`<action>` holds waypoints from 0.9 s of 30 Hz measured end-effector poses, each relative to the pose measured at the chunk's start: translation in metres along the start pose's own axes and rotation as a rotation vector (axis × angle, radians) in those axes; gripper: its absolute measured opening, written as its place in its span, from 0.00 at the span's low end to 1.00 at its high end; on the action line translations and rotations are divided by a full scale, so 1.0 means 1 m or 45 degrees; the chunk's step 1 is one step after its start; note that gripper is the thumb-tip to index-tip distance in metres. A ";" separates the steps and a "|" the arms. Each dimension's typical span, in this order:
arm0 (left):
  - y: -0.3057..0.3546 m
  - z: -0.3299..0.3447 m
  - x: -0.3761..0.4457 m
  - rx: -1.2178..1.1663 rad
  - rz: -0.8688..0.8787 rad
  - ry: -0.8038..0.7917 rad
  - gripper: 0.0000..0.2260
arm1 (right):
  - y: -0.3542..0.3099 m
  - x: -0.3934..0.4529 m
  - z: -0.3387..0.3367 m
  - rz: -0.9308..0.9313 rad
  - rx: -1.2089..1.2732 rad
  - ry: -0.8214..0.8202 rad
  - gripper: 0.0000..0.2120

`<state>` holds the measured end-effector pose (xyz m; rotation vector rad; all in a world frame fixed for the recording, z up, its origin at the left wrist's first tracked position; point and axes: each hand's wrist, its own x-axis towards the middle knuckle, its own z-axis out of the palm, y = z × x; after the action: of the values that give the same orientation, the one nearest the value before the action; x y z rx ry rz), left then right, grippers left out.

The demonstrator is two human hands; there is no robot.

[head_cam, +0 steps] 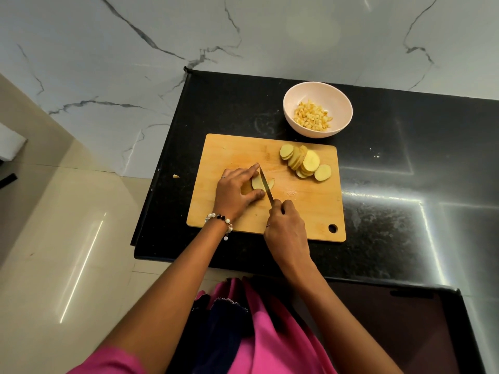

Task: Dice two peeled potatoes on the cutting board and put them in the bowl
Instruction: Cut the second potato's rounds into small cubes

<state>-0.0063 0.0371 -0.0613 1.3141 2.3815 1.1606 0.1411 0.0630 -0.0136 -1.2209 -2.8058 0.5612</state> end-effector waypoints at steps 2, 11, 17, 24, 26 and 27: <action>0.000 0.001 0.000 -0.016 0.005 0.010 0.29 | -0.005 -0.003 0.001 0.017 -0.001 0.003 0.18; -0.001 0.004 0.000 0.000 -0.004 0.053 0.26 | -0.009 0.006 0.015 -0.068 -0.154 -0.001 0.16; 0.000 0.003 -0.001 -0.009 -0.026 0.053 0.27 | 0.004 -0.018 0.010 -0.052 -0.054 -0.018 0.16; -0.001 -0.005 -0.001 -0.034 -0.041 -0.007 0.32 | 0.005 -0.005 -0.002 -0.010 0.021 0.021 0.19; -0.002 -0.005 -0.002 -0.042 -0.036 0.011 0.31 | 0.004 -0.003 -0.003 -0.019 0.022 -0.013 0.20; -0.002 -0.005 -0.002 -0.039 -0.033 0.021 0.30 | 0.004 -0.002 -0.001 -0.021 0.011 -0.026 0.20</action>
<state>-0.0086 0.0328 -0.0597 1.2657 2.3746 1.2006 0.1454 0.0643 -0.0133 -1.1968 -2.8243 0.5870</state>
